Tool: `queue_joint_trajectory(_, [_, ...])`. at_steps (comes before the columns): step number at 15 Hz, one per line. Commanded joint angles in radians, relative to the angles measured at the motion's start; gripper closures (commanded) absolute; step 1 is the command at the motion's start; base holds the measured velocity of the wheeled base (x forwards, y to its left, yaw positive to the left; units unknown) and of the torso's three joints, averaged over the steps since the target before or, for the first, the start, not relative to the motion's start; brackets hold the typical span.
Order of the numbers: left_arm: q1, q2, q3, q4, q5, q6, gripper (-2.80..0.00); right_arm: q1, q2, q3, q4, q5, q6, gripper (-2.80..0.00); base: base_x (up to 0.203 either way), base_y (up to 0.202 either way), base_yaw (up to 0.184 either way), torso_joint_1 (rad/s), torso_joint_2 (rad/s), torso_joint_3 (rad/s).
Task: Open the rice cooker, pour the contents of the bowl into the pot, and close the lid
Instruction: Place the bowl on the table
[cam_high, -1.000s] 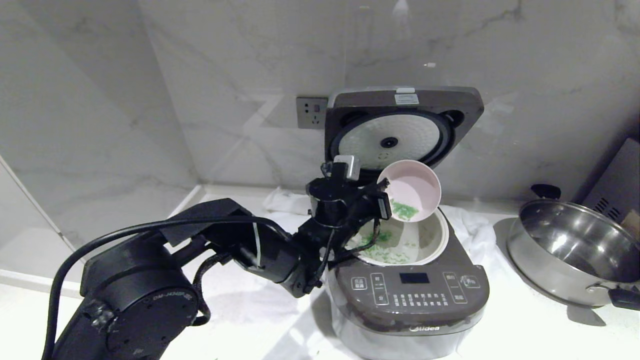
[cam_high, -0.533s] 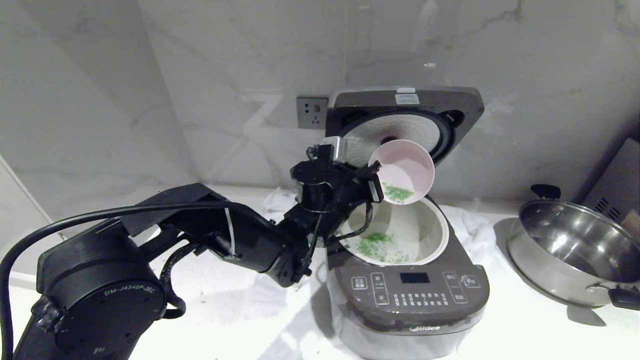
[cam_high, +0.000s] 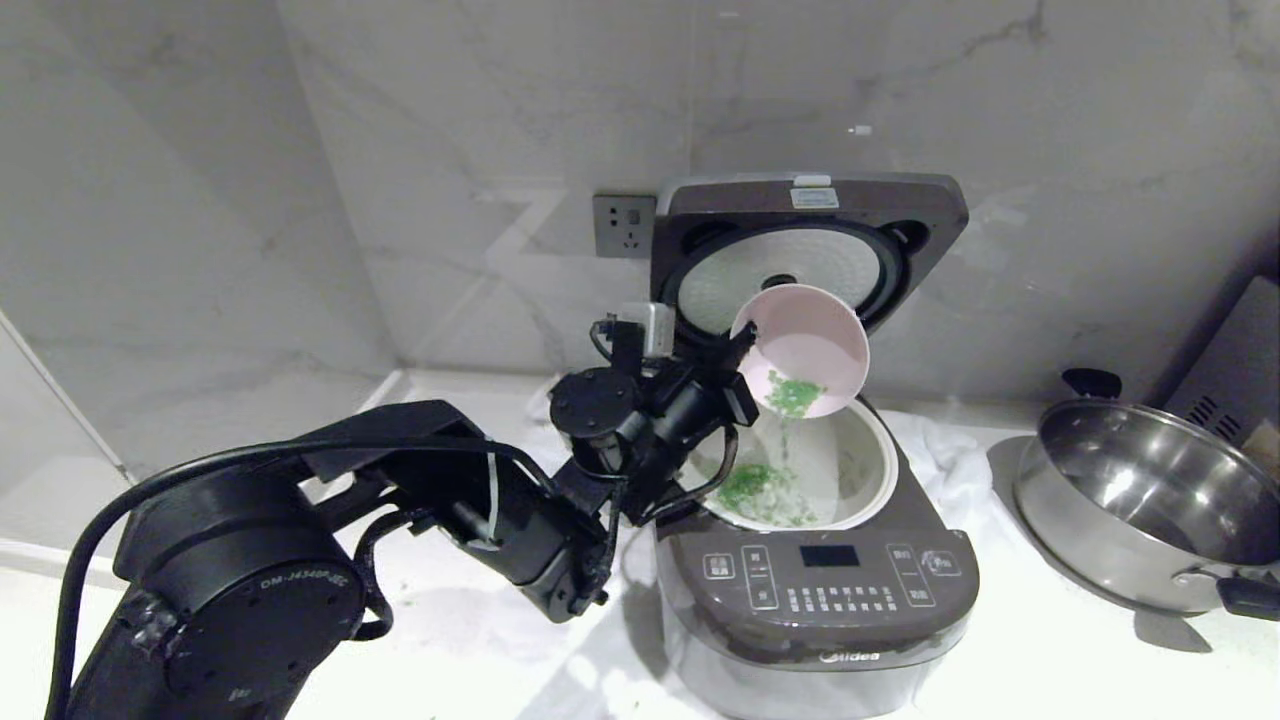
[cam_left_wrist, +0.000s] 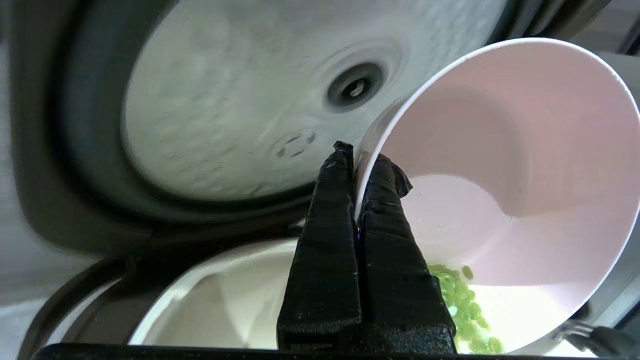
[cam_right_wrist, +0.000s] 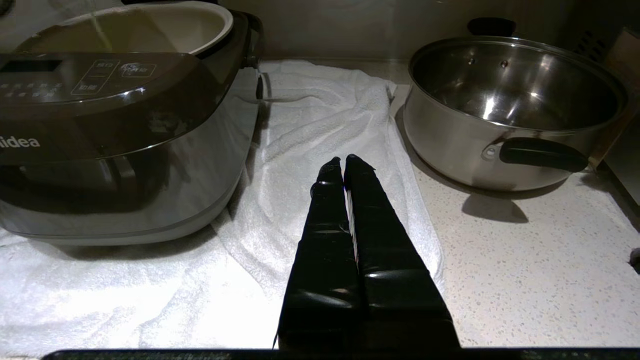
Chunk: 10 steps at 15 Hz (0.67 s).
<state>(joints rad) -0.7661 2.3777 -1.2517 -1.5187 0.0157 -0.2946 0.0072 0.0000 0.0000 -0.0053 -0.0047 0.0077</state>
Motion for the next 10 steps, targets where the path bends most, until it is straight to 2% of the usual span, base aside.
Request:
queue_joint_trajectory(1, [-0.013,0.068,-0.039,-0.011,0.003,0.001,0.00,0.000,-0.001,0.002,-0.001,0.000,0.000,0.00,0.000,0.000,0.000,0.000,0.00,0.000])
queue_joint_trajectory(6, [-0.009,0.169,-0.280,0.015,0.011,0.007,0.00,0.000,0.000,0.002,0.000,0.000,0.000,0.00,0.000,0.000,0.000,0.000,0.00,0.000])
queue_joint_trajectory(10, [-0.007,0.195,-0.269,-0.011,0.033,0.002,0.00,0.000,0.000,0.002,-0.001,0.000,0.000,0.00,0.000,0.000,0.000,0.000,0.00,0.000])
